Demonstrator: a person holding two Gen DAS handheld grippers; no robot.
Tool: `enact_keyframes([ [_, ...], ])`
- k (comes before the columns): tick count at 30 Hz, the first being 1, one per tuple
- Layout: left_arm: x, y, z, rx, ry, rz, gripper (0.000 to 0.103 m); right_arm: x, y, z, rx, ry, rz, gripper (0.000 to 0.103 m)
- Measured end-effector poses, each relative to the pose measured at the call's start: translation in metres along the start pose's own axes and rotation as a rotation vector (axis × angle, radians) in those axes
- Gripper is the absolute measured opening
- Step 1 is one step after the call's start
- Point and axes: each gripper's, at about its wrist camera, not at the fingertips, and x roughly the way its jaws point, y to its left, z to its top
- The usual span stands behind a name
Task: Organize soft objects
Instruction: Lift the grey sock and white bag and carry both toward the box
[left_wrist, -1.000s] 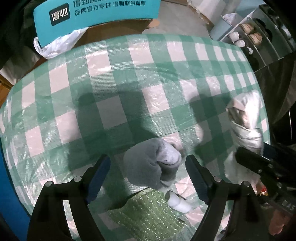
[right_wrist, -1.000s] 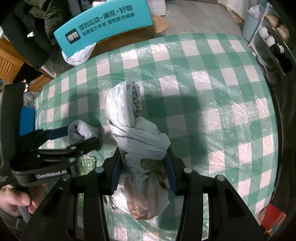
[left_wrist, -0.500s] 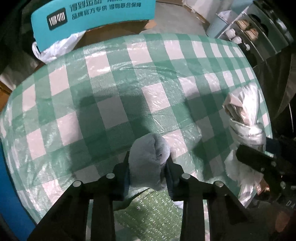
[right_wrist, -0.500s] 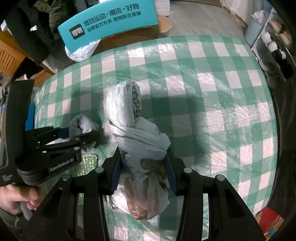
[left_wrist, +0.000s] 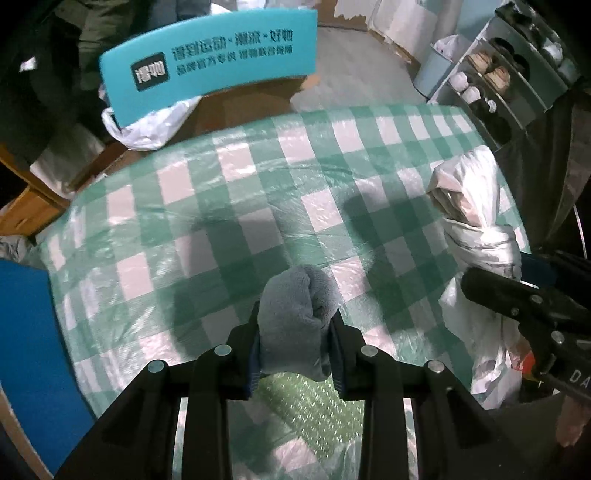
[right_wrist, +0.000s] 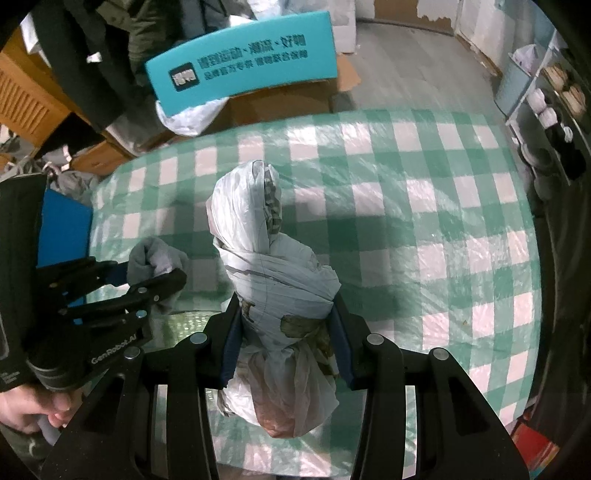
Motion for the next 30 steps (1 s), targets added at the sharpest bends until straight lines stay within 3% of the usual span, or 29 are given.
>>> enact_keyframes([
  [12,-0.06,0.017,-0.027,-0.015,-0.083,0.015,0.03,-0.033,0.032,-0.001,-0.065,-0.059,0.032,0.043],
  [30,-0.118,0.038,-0.06,-0.012,-0.176,0.036,0.03,-0.08,0.092,-0.005,-0.178,-0.141,0.082,0.043],
])
